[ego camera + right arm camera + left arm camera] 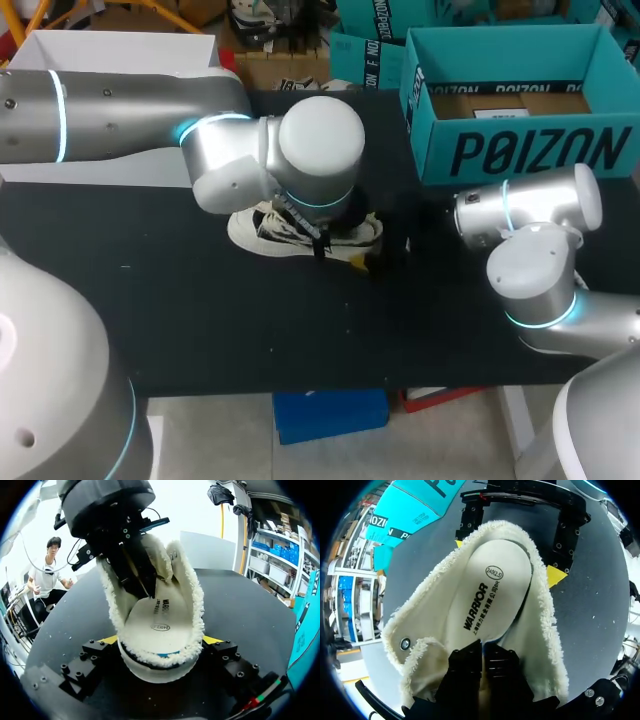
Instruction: Take the shoe out of the shoebox, open the shoe tongue, remove and reinsert the insole, then place the shoe into the shoebox
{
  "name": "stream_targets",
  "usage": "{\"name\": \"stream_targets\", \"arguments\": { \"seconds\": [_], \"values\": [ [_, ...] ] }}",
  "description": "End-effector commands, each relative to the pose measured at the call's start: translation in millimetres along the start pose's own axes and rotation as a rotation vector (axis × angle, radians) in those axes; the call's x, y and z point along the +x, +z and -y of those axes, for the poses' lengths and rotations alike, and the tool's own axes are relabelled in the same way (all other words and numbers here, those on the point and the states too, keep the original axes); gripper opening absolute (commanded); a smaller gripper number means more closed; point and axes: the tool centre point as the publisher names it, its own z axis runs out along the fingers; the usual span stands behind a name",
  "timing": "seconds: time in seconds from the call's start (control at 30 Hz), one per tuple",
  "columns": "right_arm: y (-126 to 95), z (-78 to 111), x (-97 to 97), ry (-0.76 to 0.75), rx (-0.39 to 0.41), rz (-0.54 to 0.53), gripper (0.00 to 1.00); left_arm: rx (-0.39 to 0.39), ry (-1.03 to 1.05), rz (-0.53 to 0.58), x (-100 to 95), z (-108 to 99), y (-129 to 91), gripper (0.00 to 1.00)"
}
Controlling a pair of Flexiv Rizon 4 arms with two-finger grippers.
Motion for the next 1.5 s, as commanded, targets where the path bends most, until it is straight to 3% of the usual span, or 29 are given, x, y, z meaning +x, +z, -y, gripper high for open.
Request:
{"name": "stream_targets", "arguments": {
  "seconds": [0.03, 0.7, 1.0, 1.33, 1.5],
  "values": [
    [6, 3.4, 4.5, 0.0, 0.003, -0.002, 0.0, 0.079, 0.024, -0.044, -14.9, 1, 94, 0.0],
    [6, 3.4, 4.5, 0.0, 0.003, -0.002, 0.0, 0.258, 0.164, -0.215, -1.1, 11, 0, 0.0],
    [6, 3.4, 4.5, 0.0, 0.003, -0.002, 0.0, 0.307, 0.185, -0.225, -1.4, 11, -35, 0.0],
    [6, 3.4, 4.5, 0.0, 0.003, -0.002, 0.0, 0.319, 0.196, -0.248, 1.0, 13, -46, 0.0],
    [6, 3.4, 4.5, 0.0, 0.003, -0.002, 0.0, 0.272, 0.223, -0.381, -7.7, 19, -46, 0.0]
  ]
}}
